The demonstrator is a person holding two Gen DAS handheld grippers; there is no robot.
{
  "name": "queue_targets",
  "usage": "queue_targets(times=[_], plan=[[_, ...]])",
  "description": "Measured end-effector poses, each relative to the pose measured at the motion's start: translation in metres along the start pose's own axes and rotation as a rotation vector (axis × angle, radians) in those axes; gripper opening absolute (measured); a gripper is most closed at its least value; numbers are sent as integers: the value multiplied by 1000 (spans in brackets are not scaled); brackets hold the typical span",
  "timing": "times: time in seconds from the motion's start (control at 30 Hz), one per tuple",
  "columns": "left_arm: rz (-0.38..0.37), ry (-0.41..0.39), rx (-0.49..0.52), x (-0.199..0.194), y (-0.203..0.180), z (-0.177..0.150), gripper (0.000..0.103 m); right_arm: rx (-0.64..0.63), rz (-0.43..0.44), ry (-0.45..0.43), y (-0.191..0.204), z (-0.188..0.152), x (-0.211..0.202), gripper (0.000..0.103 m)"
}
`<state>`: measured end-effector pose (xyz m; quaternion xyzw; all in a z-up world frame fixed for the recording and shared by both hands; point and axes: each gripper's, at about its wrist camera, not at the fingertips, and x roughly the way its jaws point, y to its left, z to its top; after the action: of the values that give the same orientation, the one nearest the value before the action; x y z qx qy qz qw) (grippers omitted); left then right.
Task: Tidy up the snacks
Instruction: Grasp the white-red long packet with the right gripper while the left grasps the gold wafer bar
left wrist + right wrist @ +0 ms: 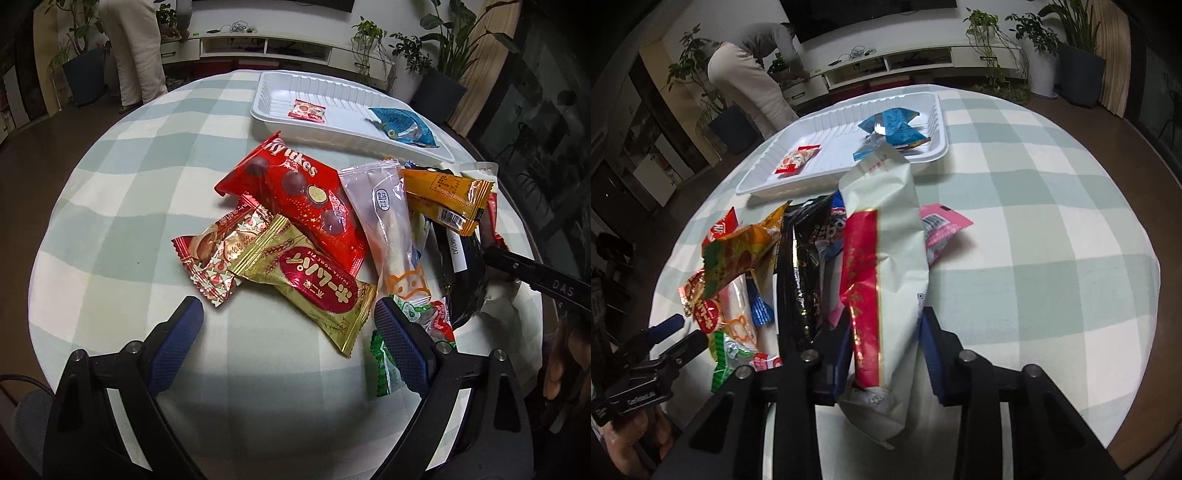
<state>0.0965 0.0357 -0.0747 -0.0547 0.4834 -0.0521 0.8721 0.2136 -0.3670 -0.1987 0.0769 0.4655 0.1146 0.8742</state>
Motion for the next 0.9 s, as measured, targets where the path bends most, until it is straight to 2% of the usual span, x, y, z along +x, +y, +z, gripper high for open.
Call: queue_targets(times=[0.2,0.43,0.53,0.7,0.77,0.8,0.87,0.9], plan=[[10,18,-24,5,0,8,94,11,37,-18,2,-13,-15,19],[40,56,-51,26,-1,21,94,3,45,-20,3,-20,-17,17],[54,59,-27,32,-4,26,94,2,51,-18,3,-20,-18,17],[69,52,14,37,-7,31,80,3,52,-15,3,-20,-16,17],[67,44,24,37,-6,33,63,2,51,-15,3,-21,-16,17],[71,43,28,36,-5,33,60,0,48,-15,3,-21,-16,17],[76,34,42,36,-2,35,43,-2,47,-13,3,-21,-15,18],[77,31,44,36,0,36,38,-1,45,-12,4,-21,-15,18]])
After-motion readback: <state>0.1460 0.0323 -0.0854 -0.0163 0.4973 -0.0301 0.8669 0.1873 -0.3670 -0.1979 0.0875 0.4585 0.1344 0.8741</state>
